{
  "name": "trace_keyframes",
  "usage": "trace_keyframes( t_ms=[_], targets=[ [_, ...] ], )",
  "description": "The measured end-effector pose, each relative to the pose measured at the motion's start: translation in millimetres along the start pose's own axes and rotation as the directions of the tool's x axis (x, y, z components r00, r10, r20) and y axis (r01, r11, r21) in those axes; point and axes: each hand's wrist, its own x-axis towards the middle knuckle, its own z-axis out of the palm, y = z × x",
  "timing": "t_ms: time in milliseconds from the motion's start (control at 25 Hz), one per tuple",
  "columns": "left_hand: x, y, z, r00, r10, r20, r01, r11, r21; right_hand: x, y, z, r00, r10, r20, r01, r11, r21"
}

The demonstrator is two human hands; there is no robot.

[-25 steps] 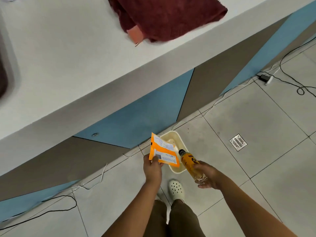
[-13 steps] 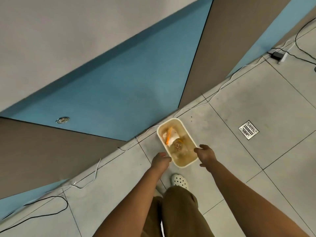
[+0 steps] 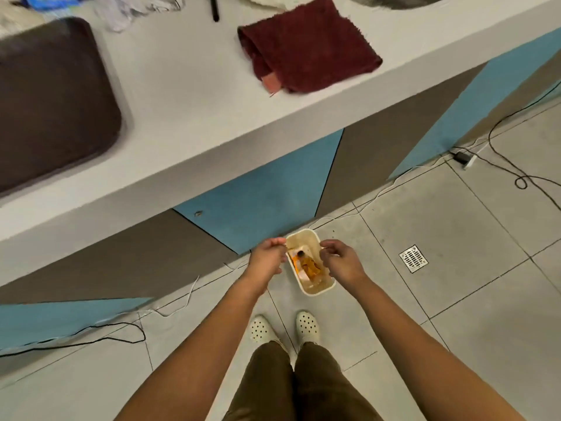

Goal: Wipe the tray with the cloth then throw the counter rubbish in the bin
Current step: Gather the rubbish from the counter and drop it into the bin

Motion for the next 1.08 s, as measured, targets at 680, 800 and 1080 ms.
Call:
trace_keyframes(
  t_ms=[680, 800, 1080],
  targets=[
    [-153.1, 167.0, -97.1, 0.833, 0.486, -0.265, -0.549, 0.783, -0.292, -76.5, -265.2, 14.1, 0.751, -0.624, 0.214, 0.639, 0.769, 0.002],
    [-141.2, 171.1, -133.6, 0.830, 0.444, -0.338, -0.548, 0.765, -0.339, -65.4, -284.9, 41.2, 0.739, -0.631, 0.235, 0.658, 0.751, -0.052],
    [-86.3, 216.7, -225.8, 0.699, 0.525, -0.486, -0.616, 0.787, -0.035, -10.2, -358.2, 97.7, 0.698, -0.705, 0.125, 0.694, 0.625, -0.357]
  ],
)
